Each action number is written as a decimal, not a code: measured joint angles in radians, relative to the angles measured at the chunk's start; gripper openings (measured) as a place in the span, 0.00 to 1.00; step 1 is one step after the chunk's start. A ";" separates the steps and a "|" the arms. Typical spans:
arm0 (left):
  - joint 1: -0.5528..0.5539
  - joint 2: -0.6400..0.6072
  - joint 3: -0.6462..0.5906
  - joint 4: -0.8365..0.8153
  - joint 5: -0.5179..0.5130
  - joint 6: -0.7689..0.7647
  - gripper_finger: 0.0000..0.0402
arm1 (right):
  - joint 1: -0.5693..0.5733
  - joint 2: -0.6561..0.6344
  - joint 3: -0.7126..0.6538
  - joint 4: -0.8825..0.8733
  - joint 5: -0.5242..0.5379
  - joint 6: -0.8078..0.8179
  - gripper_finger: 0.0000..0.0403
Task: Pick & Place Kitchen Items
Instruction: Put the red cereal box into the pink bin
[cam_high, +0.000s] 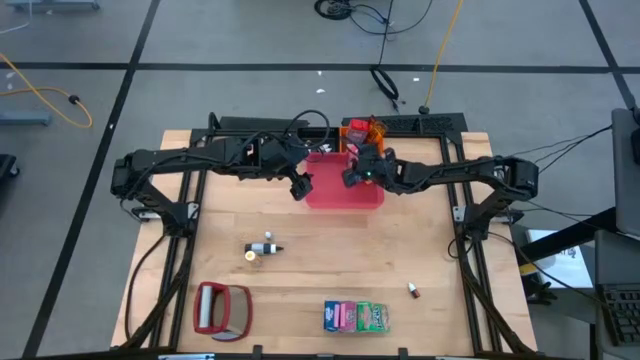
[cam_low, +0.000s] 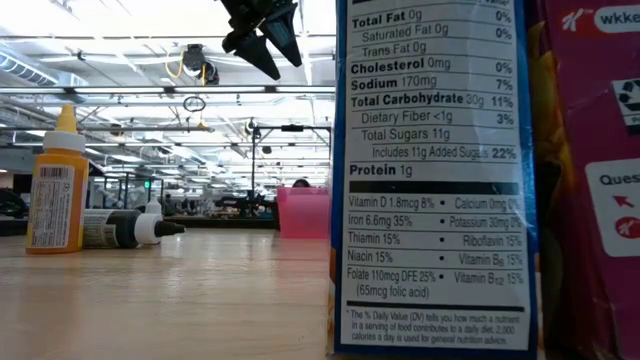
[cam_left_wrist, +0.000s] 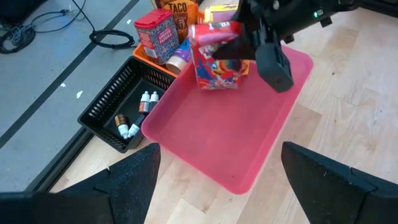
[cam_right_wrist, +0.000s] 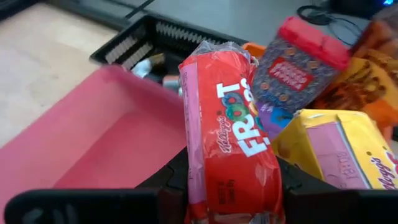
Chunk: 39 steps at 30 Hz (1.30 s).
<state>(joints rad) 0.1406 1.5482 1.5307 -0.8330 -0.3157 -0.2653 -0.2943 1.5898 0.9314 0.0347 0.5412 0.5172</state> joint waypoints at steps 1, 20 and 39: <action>0.000 0.000 0.000 0.000 0.000 0.000 0.83 | 0.000 0.000 0.000 0.000 0.010 0.014 0.24; 0.000 0.000 0.000 0.000 0.000 -0.003 0.83 | 0.001 0.001 0.000 -0.002 0.005 0.017 0.37; 0.000 0.000 0.000 0.000 0.000 -0.010 0.83 | 0.001 0.000 0.000 0.015 -0.045 -0.063 0.50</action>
<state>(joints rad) 0.1406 1.5482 1.5311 -0.8332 -0.3157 -0.2749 -0.2932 1.5902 0.9314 0.0493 0.4958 0.4542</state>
